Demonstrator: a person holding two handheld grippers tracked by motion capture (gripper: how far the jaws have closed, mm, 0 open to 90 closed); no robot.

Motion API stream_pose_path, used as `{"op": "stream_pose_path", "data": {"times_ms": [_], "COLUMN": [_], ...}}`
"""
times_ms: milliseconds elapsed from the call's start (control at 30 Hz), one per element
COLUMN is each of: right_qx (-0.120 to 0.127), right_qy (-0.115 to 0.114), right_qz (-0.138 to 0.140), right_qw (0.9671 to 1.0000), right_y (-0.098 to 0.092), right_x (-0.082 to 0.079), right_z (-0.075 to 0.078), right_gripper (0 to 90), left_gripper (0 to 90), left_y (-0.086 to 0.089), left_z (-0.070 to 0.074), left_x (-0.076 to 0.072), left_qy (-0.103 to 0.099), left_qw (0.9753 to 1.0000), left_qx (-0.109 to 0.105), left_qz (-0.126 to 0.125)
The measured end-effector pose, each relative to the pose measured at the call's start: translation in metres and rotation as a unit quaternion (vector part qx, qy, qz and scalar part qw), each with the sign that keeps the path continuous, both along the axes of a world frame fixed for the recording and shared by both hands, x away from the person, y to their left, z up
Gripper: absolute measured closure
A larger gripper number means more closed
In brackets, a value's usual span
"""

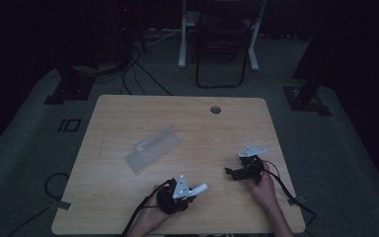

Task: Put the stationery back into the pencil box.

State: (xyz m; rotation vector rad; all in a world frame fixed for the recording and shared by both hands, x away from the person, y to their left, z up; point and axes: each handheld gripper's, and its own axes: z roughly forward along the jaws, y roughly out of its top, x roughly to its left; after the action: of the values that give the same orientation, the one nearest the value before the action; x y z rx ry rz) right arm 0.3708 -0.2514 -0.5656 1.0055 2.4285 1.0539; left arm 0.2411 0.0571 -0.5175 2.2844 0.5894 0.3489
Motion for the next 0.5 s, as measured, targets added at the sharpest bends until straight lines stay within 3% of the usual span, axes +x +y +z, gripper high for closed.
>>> {"op": "stream_pose_path", "data": {"times_ms": [500], "right_qx": [0.000], "right_qy": [0.000], "right_qz": [0.000], "right_qw": [1.0000], "right_y": [0.0000], "right_x": [0.0000], "right_z": [0.0000], "right_gripper": [11.5], "left_gripper": [71.1], "left_y": [0.0075], "left_z": [0.0058], "left_x": [0.0024], "left_qy": [-0.009], "left_qw": [0.9999], "left_qx": [-0.005], "left_qz": [0.005]}}
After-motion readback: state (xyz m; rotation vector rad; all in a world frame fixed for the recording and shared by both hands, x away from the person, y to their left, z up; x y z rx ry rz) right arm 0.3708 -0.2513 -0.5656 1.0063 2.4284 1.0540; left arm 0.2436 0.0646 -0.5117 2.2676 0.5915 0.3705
